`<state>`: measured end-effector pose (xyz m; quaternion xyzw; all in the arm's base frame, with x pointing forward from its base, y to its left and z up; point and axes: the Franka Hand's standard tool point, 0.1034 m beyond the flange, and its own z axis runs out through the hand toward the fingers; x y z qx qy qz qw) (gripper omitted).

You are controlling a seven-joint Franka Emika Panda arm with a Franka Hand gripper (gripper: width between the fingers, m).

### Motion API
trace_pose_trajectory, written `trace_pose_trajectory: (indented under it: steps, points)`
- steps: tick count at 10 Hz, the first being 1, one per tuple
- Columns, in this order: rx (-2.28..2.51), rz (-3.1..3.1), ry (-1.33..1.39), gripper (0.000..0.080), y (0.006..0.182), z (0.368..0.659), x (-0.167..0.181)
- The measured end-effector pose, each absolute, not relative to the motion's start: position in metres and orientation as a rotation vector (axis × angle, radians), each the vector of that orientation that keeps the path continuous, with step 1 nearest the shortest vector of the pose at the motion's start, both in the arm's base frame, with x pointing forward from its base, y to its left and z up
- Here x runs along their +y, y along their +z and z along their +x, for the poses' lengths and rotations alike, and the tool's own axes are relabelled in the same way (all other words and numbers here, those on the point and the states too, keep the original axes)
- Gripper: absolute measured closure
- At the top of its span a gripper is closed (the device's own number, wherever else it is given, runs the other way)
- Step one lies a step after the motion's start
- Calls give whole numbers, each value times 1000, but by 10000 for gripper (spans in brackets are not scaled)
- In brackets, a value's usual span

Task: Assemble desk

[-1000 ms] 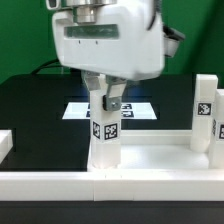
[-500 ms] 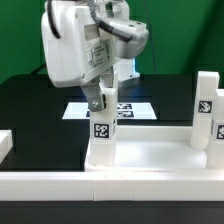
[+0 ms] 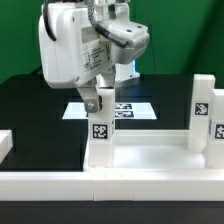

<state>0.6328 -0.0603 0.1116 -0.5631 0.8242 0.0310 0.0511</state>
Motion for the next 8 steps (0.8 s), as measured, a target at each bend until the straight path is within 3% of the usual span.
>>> trace_pose_trajectory:
  steps: [1,2,4,5,8]
  points:
    - [2498,-1717,90,228,115,635,-57]
    - [2472,-1712,80,166,131,640,-52]
    - [2418,-1691,81,155,169,645,-43]
    - [2412,-1690,95,151,176,645,-45]
    - [2418,-1694,89,151,171,645,-46]
